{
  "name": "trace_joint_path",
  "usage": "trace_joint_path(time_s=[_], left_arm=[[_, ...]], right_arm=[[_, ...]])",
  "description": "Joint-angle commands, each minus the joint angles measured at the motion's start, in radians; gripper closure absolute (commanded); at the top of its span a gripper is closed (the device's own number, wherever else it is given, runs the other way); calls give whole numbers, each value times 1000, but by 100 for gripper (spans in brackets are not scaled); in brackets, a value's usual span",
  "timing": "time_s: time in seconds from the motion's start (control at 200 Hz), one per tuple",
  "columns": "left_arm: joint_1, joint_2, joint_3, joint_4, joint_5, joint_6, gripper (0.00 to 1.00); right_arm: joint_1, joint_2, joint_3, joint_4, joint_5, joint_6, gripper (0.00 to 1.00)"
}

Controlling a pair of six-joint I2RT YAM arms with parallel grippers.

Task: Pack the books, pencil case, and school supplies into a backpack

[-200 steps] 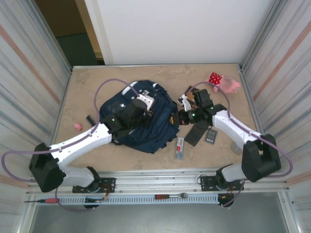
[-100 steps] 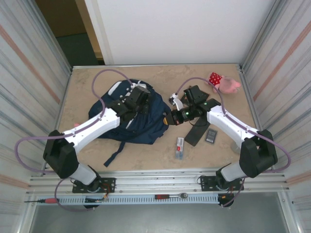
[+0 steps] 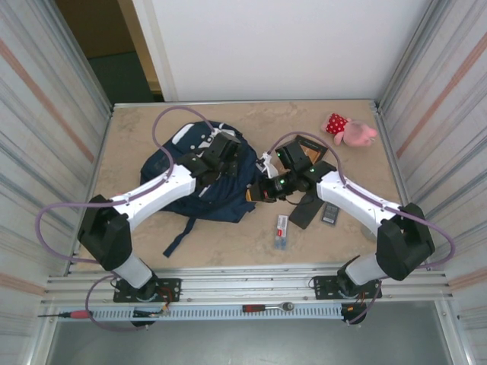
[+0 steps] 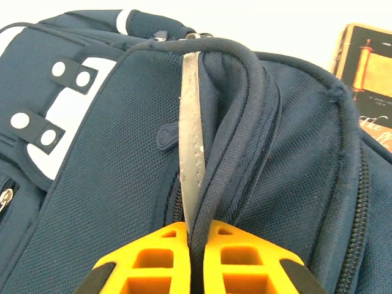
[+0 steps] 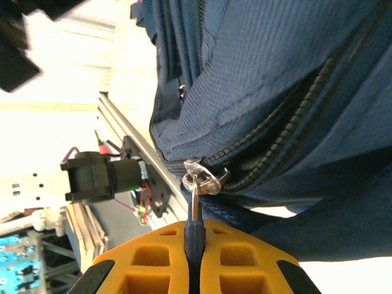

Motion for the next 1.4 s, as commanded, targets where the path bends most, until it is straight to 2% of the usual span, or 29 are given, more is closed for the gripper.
trace_joint_path(time_s=[0.0, 0.045, 0.075, 0.18, 0.256, 0.406, 0.526, 0.701, 0.822, 0.922, 1.047, 1.132, 1.157, 1.197, 1.232, 1.303, 1.398], left_arm=[[43, -32, -40, 186, 131, 69, 100], [70, -51, -69, 224, 250, 106, 100], [93, -65, -86, 250, 339, 129, 100], [185, -111, -143, 325, 633, 200, 100], [216, -139, -160, 338, 758, 299, 100], [221, -155, -102, 176, 867, 552, 100], [222, -152, -69, 82, 947, 676, 100], [230, -164, -70, 88, 971, 699, 100], [243, -161, -68, 86, 970, 719, 100], [255, -160, -64, 77, 992, 749, 100], [262, -165, -68, 79, 1018, 778, 100], [264, -160, -62, 76, 1036, 792, 100], [264, -155, -58, 73, 1034, 795, 100], [264, -144, -48, 65, 1026, 804, 100], [265, -131, -37, 54, 1004, 813, 100], [274, -96, -7, 37, 941, 825, 100], [315, -39, 50, 35, 911, 824, 100]], right_arm=[[-27, -72, -27, 40, -13, 96, 72], [-63, -98, -34, 52, -16, 105, 58], [-91, -113, -43, 62, -19, 116, 51], [-207, -171, -76, 114, -41, 181, 35], [-266, -189, -82, 136, -50, 219, 28], [-281, -149, -76, 234, -89, 316, 23], [-268, -77, -72, 309, -89, 396, 22], [-242, 1, -47, 248, -16, 413, 21], [-242, -17, -92, 215, 57, 427, 18], [-236, -25, -137, 263, 52, 465, 17], [-178, 18, -138, 388, 14, 532, 16], [-145, 50, -126, 463, 10, 567, 22], [-137, 56, -125, 488, 16, 607, 29], [-128, 57, -126, 514, 28, 626, 49], [-120, 52, -130, 527, 46, 638, 62], [-102, 22, -157, 563, 100, 668, 78], [-76, -37, -234, 659, 214, 749, 100]])
